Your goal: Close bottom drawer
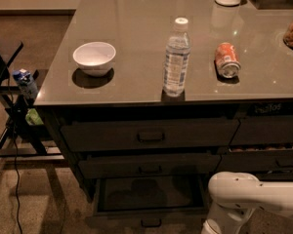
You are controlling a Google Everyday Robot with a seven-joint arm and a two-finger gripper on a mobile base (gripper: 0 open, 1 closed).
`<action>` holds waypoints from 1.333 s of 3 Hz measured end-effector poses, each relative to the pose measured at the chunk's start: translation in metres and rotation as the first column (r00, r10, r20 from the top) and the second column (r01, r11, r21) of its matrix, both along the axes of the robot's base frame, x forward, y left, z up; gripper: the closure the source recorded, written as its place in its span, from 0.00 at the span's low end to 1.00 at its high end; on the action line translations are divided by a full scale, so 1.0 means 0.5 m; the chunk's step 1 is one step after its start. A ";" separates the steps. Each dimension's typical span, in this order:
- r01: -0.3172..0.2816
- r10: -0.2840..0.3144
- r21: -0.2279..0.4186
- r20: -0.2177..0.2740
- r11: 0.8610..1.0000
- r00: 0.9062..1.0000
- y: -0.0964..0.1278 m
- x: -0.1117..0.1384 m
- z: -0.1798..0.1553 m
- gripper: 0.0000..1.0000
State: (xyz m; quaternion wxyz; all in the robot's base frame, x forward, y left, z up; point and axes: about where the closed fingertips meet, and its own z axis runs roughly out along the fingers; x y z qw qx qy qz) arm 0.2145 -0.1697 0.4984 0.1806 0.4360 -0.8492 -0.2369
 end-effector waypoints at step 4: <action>0.157 -0.157 0.009 -0.034 0.987 0.987 0.031 0.061 -0.233 1.00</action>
Offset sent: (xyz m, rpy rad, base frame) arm 0.0318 0.0017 -0.1113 -0.0105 -0.0057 -0.1442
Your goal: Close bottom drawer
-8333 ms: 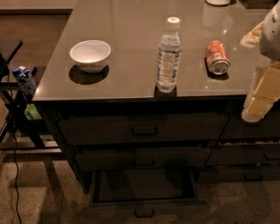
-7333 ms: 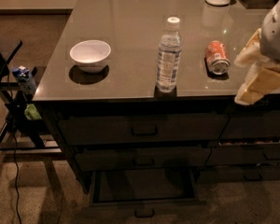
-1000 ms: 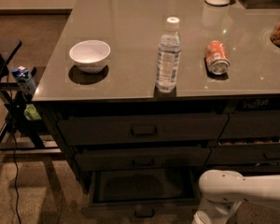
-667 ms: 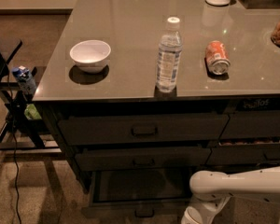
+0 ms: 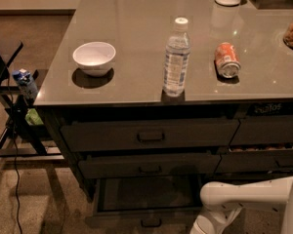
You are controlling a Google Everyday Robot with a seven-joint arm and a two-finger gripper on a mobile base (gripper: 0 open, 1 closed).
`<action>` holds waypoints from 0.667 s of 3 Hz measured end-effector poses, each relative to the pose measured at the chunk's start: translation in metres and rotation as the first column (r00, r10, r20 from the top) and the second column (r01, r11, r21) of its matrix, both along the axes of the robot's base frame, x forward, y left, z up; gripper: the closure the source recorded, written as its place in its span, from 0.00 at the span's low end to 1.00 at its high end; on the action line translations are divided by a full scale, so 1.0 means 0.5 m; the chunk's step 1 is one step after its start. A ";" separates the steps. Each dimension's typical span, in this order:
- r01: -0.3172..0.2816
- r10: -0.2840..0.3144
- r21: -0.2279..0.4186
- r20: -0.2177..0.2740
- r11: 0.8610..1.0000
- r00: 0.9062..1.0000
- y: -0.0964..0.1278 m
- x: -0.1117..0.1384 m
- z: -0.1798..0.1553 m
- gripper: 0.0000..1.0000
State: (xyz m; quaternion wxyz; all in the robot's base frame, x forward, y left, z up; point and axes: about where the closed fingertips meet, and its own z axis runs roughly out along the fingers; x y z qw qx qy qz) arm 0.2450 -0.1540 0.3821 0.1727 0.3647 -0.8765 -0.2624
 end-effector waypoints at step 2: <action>0.148 -0.152 0.063 0.070 0.987 0.986 -0.141 0.051 -0.219 1.00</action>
Offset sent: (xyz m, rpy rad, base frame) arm 0.0147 -0.0962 -0.1210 0.0722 -0.1123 -0.1815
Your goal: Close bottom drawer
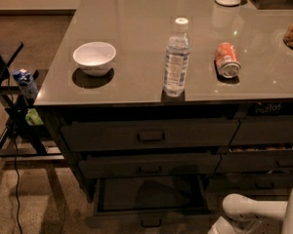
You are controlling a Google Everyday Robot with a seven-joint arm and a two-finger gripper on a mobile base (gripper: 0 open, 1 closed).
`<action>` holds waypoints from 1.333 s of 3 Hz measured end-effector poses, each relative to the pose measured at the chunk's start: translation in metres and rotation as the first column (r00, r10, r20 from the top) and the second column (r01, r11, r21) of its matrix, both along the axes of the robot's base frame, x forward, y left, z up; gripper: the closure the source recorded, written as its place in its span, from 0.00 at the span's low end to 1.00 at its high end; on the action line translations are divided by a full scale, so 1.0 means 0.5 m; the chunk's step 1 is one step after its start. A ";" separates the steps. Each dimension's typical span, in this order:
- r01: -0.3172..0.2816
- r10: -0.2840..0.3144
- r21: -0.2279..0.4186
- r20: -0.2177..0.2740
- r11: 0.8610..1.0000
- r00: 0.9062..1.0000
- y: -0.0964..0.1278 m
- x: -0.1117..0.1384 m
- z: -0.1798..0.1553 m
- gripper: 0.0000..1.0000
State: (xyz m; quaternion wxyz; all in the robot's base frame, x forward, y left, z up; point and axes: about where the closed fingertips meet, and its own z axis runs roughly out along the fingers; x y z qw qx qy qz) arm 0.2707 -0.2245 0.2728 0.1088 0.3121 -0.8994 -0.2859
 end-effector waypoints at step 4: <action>0.068 -0.070 0.022 0.129 0.997 0.989 0.075 0.119 -0.102 1.00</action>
Offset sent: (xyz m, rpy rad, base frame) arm 0.0289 0.0209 -0.0592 0.0210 -0.0370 -0.1049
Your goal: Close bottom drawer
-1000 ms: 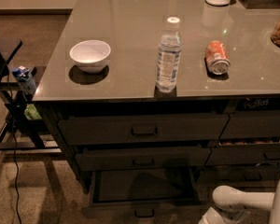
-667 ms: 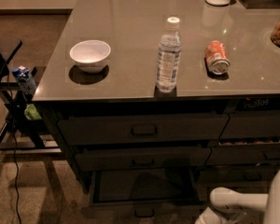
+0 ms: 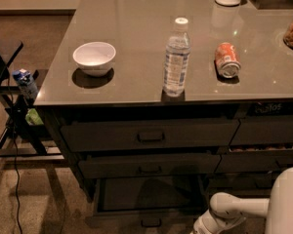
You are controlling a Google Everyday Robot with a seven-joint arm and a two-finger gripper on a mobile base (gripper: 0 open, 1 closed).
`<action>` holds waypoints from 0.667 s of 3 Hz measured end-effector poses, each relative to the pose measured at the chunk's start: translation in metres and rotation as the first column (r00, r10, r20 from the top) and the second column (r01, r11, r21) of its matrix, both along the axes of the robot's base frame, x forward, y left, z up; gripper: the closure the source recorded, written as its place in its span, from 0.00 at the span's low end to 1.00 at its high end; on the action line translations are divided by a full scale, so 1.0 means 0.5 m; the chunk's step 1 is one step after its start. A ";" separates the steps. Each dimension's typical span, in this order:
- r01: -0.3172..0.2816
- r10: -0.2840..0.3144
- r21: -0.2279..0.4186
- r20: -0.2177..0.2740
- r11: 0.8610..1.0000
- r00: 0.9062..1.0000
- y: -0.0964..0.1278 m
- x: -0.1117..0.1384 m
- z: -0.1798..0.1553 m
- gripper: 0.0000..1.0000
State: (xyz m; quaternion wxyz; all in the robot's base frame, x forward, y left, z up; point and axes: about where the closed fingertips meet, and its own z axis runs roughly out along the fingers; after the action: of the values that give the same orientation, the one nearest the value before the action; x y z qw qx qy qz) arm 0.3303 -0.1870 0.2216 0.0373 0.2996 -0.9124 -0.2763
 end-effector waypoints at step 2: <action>0.021 -0.021 0.000 -0.003 1.000 1.000 0.003 0.013 -0.035 1.00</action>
Offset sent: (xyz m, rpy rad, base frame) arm 0.0196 0.0008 -0.0417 -0.0033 0.0028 -0.0563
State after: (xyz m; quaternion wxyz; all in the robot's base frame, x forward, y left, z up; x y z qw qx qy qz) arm 0.3366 -0.1856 0.2042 0.0359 0.2896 -0.9154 -0.2774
